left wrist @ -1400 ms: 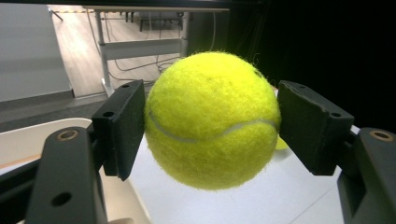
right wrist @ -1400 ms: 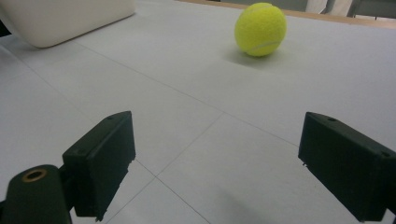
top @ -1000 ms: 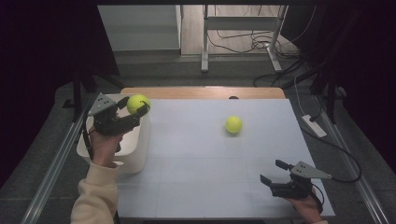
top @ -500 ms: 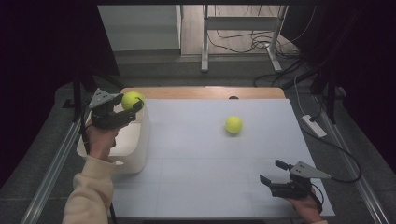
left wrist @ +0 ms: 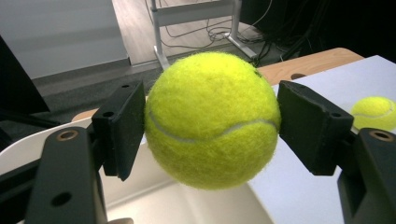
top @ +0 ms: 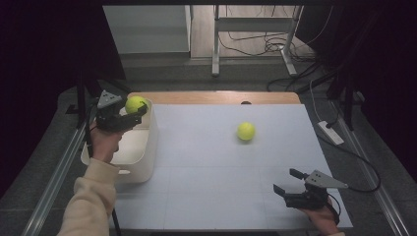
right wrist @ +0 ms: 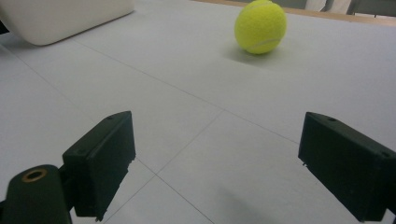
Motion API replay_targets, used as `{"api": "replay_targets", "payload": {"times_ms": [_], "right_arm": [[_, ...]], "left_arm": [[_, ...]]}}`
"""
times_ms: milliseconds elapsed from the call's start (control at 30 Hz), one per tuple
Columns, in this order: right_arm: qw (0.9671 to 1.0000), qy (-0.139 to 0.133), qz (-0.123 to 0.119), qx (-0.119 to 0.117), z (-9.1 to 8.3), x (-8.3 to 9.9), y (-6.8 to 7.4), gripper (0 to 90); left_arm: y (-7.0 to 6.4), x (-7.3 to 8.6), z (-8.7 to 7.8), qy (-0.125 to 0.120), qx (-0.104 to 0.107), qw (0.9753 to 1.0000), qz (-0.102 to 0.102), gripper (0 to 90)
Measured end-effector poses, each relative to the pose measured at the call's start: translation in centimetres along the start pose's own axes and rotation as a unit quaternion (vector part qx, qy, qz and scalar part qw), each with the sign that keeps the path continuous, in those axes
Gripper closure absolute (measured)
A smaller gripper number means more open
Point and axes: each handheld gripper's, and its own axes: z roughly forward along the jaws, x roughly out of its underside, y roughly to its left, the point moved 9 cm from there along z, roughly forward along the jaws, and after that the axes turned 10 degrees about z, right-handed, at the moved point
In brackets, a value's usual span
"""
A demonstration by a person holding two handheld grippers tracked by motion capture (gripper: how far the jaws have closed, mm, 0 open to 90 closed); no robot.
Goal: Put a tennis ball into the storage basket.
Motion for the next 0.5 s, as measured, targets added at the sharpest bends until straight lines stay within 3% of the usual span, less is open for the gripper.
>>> {"api": "replay_targets", "payload": {"times_ms": [500], "right_arm": [[1.0000, 0.000, 0.001, -0.001, 0.0, 0.0, 0.0, 10.6]], "left_arm": [[3.0, 0.4, 0.3, 0.020, -0.026, 0.9992, -0.021, 27.6]]}}
